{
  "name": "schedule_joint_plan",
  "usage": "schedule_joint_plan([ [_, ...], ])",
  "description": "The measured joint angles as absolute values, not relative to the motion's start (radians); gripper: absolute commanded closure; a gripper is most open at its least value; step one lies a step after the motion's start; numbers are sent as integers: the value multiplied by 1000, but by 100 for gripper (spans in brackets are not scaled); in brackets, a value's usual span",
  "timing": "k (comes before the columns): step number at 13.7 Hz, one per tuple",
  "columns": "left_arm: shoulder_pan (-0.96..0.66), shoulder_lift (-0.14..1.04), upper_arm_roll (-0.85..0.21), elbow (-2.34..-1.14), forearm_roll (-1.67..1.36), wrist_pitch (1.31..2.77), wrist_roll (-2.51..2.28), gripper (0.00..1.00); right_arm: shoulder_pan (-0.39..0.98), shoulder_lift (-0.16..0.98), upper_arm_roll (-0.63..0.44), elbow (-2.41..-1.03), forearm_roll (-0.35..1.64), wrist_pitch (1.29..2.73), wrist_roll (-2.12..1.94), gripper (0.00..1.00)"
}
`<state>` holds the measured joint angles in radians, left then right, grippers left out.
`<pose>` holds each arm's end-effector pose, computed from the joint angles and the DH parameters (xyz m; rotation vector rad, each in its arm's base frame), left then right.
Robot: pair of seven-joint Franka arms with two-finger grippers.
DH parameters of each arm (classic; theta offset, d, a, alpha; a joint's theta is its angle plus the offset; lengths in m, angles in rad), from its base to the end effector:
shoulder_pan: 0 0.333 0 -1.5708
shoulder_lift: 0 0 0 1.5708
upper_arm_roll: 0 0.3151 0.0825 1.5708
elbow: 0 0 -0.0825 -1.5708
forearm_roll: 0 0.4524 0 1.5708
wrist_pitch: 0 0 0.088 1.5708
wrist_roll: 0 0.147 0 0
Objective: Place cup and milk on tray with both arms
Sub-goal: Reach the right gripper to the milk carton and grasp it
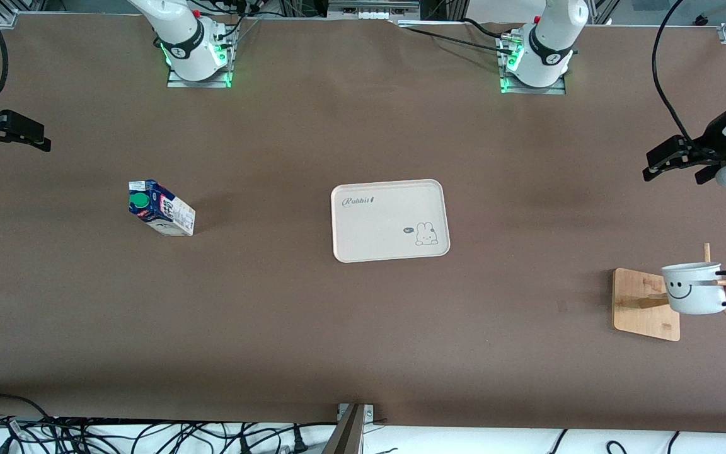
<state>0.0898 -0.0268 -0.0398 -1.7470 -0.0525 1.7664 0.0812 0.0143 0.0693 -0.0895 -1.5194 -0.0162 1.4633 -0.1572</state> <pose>0.6279 0.0246 0.5218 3.0929 -0.0343 0.0764 0.6249 -0.0481 0.5594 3.1250 0.1268 -0.1987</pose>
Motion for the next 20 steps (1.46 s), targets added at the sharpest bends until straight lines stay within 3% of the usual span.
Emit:
schedule_joint_plan([
  [6, 90, -27, -40, -1747, -53, 1766, 81, 0, 16, 82, -87, -1519, -7, 1463, -156, 0],
  [15, 90, -25, -40, -1747, -53, 1766, 81, 0, 75, 272, -74, -1519, 18, 1495, -155, 0],
  [20, 90, -24, -40, -1747, -53, 1767, 81, 0, 96, 327, -74, -1575, 18, 1643, -155, 0],
])
